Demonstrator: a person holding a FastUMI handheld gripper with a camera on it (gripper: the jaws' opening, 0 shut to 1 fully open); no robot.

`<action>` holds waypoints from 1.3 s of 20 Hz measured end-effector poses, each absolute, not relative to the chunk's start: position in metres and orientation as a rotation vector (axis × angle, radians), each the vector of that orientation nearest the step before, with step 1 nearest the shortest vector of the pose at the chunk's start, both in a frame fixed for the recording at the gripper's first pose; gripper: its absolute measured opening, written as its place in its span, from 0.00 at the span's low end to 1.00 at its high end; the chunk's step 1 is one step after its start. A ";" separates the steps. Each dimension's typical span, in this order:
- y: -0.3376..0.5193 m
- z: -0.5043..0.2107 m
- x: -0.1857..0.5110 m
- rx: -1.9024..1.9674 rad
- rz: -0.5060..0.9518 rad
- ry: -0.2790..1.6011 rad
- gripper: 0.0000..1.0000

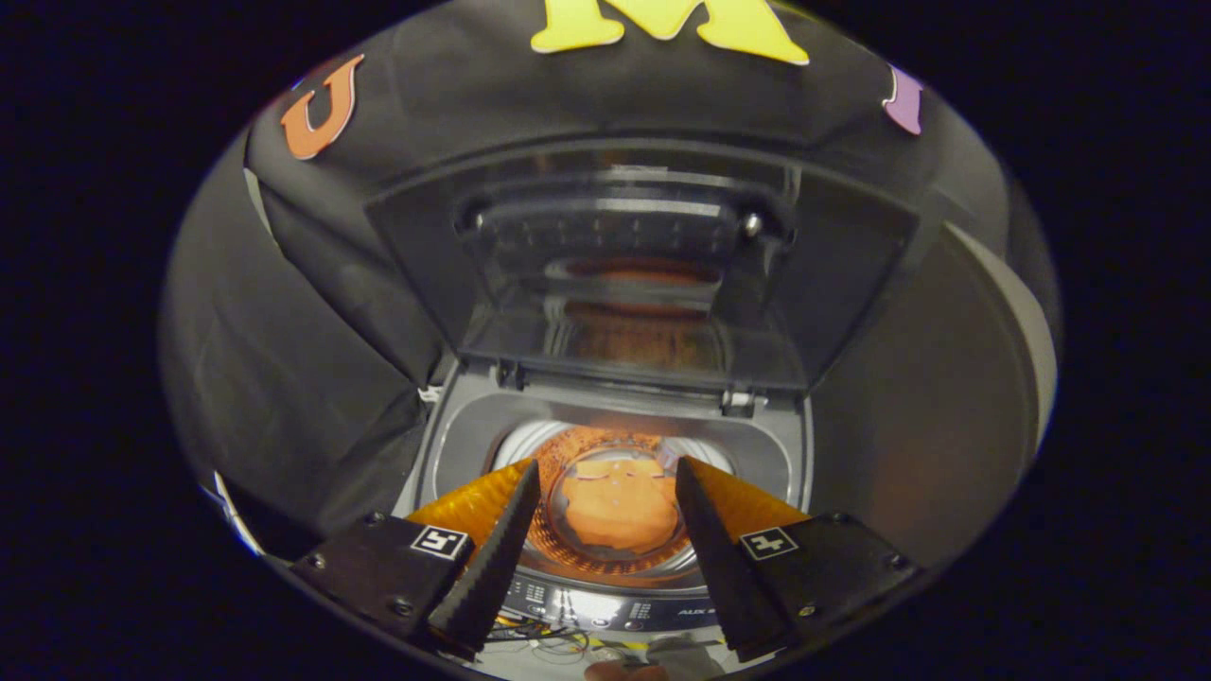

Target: Put the clothes into the washing machine and then close the washing machine lid.

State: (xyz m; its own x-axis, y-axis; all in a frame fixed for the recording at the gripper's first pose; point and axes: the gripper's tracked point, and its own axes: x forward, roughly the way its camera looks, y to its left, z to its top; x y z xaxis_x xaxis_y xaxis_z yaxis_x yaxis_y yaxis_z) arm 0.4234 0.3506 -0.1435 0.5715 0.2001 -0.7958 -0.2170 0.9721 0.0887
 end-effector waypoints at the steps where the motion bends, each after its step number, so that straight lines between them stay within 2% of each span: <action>1: 0.349 -0.127 0.427 -0.018 0.241 0.909 0.90; 6: 0.345 -0.052 0.435 -0.009 0.239 0.835 0.90; 14: 0.334 0.014 0.470 0.000 0.232 0.758 0.90; 26: 0.358 -0.023 0.563 0.067 0.260 0.786 0.90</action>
